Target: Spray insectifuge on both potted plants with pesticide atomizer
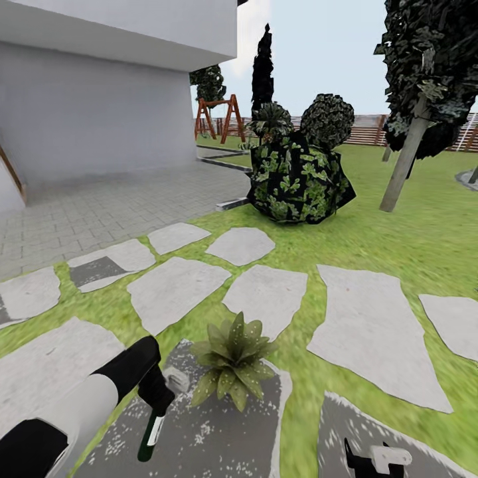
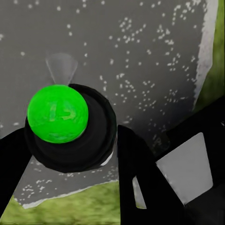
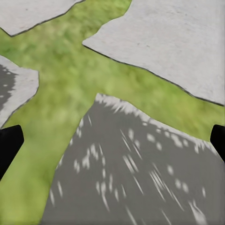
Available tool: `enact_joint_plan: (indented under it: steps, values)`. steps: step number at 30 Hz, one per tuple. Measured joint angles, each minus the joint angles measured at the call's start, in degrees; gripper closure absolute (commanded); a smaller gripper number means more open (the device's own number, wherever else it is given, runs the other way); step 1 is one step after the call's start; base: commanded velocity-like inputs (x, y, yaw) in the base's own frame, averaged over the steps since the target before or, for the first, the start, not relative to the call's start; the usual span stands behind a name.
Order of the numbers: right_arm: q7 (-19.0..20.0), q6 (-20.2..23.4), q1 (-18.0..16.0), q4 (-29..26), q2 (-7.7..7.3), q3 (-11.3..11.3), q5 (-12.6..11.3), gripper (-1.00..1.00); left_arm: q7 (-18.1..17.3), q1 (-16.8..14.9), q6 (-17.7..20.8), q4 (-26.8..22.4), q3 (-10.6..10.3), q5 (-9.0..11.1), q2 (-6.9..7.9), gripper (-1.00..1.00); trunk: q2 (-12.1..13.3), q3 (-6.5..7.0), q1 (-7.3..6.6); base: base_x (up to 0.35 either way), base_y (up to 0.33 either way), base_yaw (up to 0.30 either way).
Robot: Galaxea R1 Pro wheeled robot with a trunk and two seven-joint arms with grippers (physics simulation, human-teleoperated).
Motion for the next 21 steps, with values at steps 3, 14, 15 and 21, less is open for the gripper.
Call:
enact_joint_plan:
  steps: [3, 14, 15, 21]
  values:
    - [0.0, 0.0, 0.0, 0.0, 0.00, 0.0, 0.0, -1.00, -1.2, -0.1, 0.0, -0.1, -1.3, -0.1, 0.33, 1.00, 0.0, 0.00, 0.00, 0.000, 0.000, 0.000]
    - [0.0, 0.0, 0.0, 0.0, 0.08, 0.1, 0.0, -1.00, -1.5, -0.2, 0.5, 0.2, -1.4, 0.0, -0.34, 1.00, 0.0, 0.00, 0.00, 0.000, 0.092, -0.218]
    - [0.0, 0.0, 0.0, 0.0, 0.08, 0.1, 0.0, -1.00, -1.4, -0.2, 0.4, 0.2, -1.4, -0.1, -0.28, 1.00, 0.0, 0.00, 0.00, 0.000, 0.290, -0.299]
    - [0.0, 0.0, 0.0, 0.0, 0.09, 0.1, 0.0, -1.00, -1.4, -0.3, 0.5, -0.2, -1.4, -0.1, 0.04, 1.00, 0.0, 0.00, 0.00, 0.000, 0.303, -0.300]
